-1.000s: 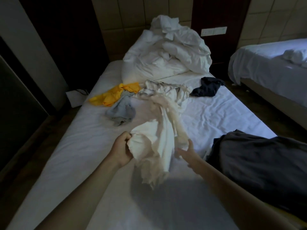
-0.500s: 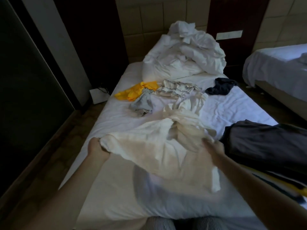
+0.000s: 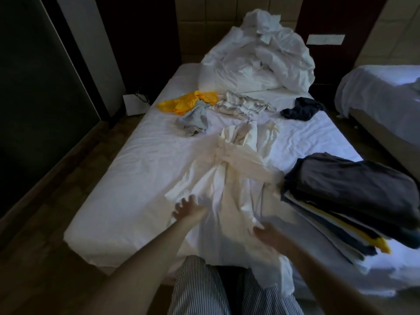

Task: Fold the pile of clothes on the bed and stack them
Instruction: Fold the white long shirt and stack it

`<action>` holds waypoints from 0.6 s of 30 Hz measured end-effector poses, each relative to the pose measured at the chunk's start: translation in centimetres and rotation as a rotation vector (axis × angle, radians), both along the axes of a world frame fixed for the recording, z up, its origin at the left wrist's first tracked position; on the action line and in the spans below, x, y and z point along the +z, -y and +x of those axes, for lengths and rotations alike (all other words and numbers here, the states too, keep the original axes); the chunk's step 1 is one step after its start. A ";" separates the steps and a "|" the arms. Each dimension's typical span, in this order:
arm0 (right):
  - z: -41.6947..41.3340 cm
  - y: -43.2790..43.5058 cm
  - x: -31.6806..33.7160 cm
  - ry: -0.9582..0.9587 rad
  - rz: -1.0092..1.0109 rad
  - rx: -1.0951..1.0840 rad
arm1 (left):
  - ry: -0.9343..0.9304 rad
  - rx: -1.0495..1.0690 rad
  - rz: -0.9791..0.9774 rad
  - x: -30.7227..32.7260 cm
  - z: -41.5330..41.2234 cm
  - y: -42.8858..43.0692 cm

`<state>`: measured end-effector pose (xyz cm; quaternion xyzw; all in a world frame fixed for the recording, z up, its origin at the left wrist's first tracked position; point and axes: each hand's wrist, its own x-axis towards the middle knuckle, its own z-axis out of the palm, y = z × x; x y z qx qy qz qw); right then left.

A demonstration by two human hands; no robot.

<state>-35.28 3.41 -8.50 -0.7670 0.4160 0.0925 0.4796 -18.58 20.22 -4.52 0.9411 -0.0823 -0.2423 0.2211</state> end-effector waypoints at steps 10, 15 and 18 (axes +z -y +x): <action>-3.3 0.3 -1.5 0.056 -0.090 0.001 | 0.153 -0.588 0.380 -6.8 -0.3 -3.6; -1.1 0.4 -0.4 0.108 -0.009 0.027 | -0.011 -0.506 0.303 -6.2 1.4 -2.9; -0.3 0.1 0.2 0.061 -0.121 0.077 | -0.119 -0.455 0.222 -6.0 1.6 -2.9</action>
